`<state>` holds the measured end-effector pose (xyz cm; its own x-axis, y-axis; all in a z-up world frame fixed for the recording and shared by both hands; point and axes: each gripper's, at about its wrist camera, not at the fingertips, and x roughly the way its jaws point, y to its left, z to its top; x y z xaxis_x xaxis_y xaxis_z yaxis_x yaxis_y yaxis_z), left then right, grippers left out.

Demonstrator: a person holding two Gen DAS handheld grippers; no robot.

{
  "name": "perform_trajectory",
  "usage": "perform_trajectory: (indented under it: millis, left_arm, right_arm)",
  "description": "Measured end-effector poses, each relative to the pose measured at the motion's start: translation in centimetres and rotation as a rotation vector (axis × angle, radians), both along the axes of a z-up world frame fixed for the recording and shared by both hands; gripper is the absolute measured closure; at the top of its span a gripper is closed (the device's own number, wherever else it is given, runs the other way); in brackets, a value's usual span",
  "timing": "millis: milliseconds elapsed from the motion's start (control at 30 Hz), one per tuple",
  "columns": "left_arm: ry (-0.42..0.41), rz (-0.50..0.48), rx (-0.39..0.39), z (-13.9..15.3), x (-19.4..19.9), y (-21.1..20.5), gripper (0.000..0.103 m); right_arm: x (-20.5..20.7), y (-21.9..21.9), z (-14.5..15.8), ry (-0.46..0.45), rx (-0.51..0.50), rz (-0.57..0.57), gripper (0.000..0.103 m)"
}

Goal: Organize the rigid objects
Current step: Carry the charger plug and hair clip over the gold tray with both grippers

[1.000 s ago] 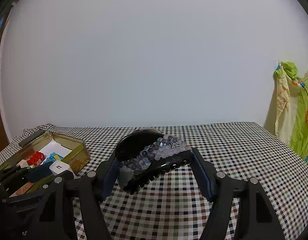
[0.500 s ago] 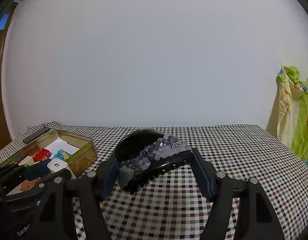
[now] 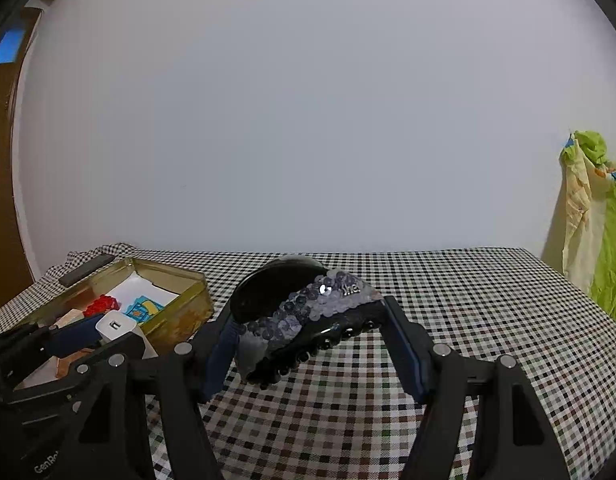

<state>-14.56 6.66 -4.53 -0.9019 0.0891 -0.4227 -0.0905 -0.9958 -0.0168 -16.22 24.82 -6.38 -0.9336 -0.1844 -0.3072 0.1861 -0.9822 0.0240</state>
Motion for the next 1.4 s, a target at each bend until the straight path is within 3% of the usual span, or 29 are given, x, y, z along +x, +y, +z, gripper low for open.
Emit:
perform_trajectory:
  millis: [1100,1400]
  left_arm:
    - [0.063,0.059,-0.006,0.6,3.3,-3.2,0.066]
    - [0.081,0.036,-0.007,0.8,4.2,-4.0,0.066]
  right_arm:
    - [3.1,-2.9,0.4,0.027,0.007,0.103,0.033]
    - [3.7,-4.1,0.5,0.033,0.020,0.132,0.033]
